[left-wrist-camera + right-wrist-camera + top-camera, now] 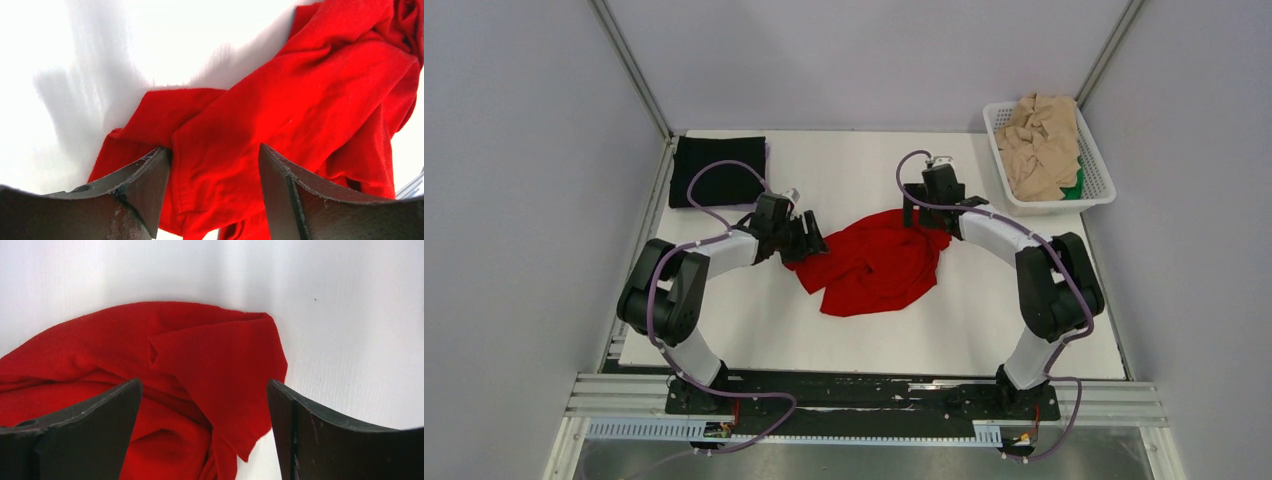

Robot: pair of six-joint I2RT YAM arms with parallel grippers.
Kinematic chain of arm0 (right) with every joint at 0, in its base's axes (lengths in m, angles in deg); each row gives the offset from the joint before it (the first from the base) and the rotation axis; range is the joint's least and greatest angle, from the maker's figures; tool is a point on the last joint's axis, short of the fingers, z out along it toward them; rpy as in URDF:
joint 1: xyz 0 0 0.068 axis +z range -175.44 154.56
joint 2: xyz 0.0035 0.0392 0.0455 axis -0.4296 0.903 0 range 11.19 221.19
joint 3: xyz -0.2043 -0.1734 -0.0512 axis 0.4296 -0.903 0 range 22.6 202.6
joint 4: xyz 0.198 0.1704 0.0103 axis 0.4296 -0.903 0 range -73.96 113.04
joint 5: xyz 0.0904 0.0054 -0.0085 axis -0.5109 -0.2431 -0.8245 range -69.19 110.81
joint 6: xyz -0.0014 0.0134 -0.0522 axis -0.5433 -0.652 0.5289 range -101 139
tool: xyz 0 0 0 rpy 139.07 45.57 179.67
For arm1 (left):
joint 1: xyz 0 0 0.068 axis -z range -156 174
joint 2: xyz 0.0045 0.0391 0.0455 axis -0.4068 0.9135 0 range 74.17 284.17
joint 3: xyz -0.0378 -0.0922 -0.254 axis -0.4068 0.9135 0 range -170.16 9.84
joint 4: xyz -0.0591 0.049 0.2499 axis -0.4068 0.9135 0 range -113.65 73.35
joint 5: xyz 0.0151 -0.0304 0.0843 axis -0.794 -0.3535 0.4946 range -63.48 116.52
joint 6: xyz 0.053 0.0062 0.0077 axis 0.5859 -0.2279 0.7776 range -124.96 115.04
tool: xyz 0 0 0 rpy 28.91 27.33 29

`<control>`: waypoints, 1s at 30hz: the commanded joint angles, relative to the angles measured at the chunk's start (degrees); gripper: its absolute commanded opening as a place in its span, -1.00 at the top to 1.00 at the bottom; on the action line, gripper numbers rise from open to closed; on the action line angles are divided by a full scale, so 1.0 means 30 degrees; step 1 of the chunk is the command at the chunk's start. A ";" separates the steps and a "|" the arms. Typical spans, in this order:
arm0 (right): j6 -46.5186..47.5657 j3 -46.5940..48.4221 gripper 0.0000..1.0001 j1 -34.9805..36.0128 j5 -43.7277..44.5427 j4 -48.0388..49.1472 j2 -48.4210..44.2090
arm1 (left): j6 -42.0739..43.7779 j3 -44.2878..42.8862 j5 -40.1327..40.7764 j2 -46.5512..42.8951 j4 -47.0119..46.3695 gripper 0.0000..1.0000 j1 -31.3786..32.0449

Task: Fold and stack the t-shirts
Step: Flatten out the tshirt

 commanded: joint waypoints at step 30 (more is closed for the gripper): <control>-0.3769 0.1565 -0.48 -0.1163 0.5056 -0.0626 0.2723 | 0.1879 -0.0815 0.3045 -0.1119 0.0909 1.00 0.0100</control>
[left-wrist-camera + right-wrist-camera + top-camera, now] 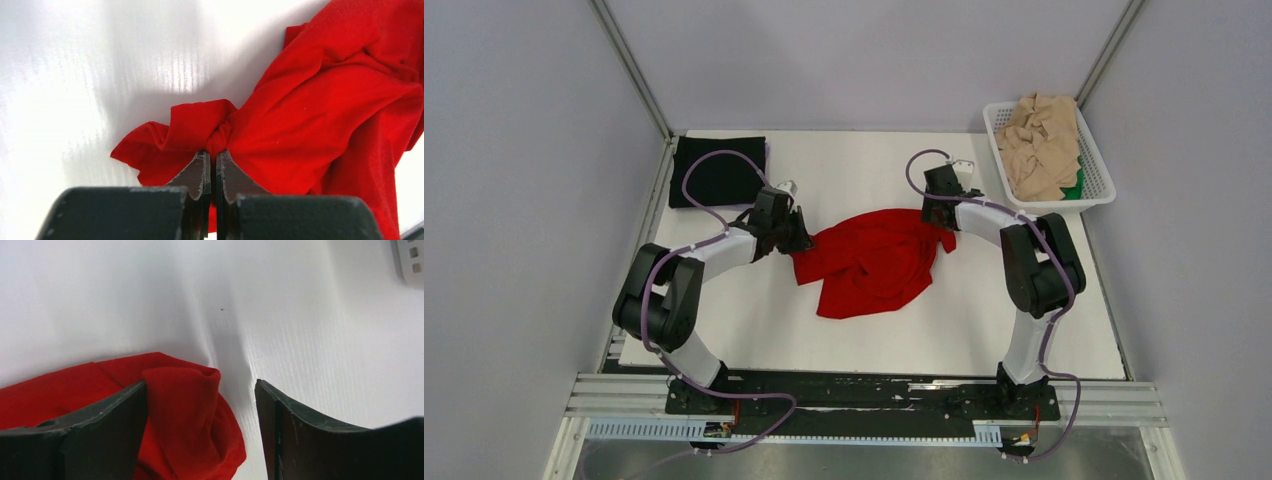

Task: Fold and stack the t-shirts
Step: Flatten out the tshirt

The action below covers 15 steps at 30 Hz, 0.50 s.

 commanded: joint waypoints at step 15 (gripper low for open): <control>-0.0682 -0.1260 1.00 -0.0408 -0.1907 0.1122 -0.4584 | 0.1553 -0.1231 0.1945 -0.2795 0.1973 1.00 0.0063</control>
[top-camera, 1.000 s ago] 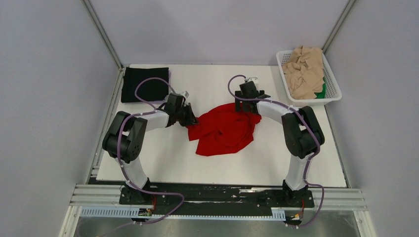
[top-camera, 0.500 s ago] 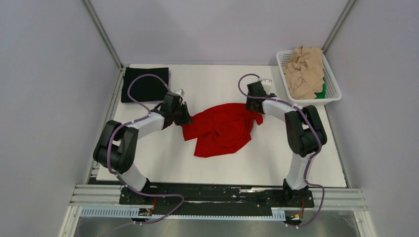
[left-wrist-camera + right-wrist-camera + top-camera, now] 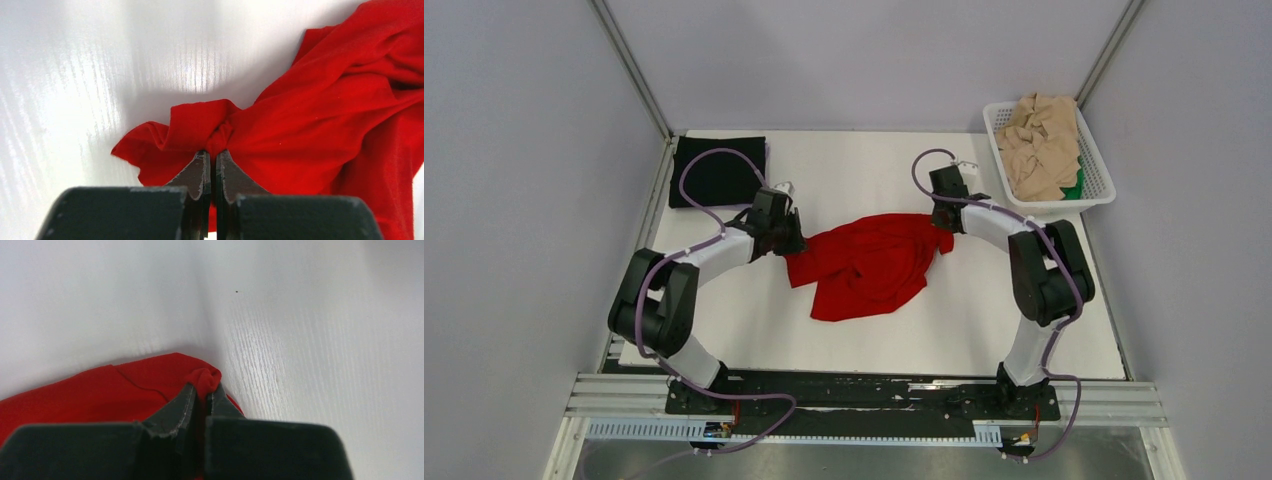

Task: Fold and stack the t-shirts
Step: Flatten out the tshirt

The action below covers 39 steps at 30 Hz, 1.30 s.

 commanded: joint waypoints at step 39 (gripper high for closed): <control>0.2753 0.3520 1.00 0.0227 -1.0273 -0.0151 -2.0986 | 0.1636 -0.9087 -0.1035 -1.8023 0.5042 1.00 0.0069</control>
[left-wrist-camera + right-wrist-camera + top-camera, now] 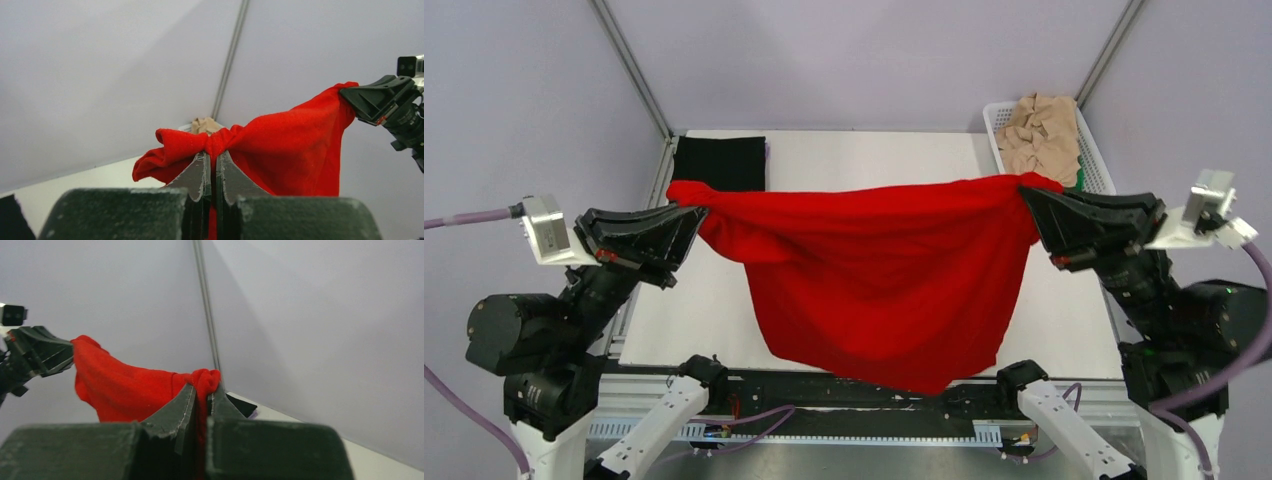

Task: Fold and stack the t-shirts
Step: Flatten out the tshirt

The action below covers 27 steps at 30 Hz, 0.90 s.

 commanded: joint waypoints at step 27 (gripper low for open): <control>-0.1170 -0.3732 -1.00 -0.2076 0.9432 0.2206 1.8070 | 0.0679 0.0790 0.7817 2.0636 0.1108 -1.00 -0.1067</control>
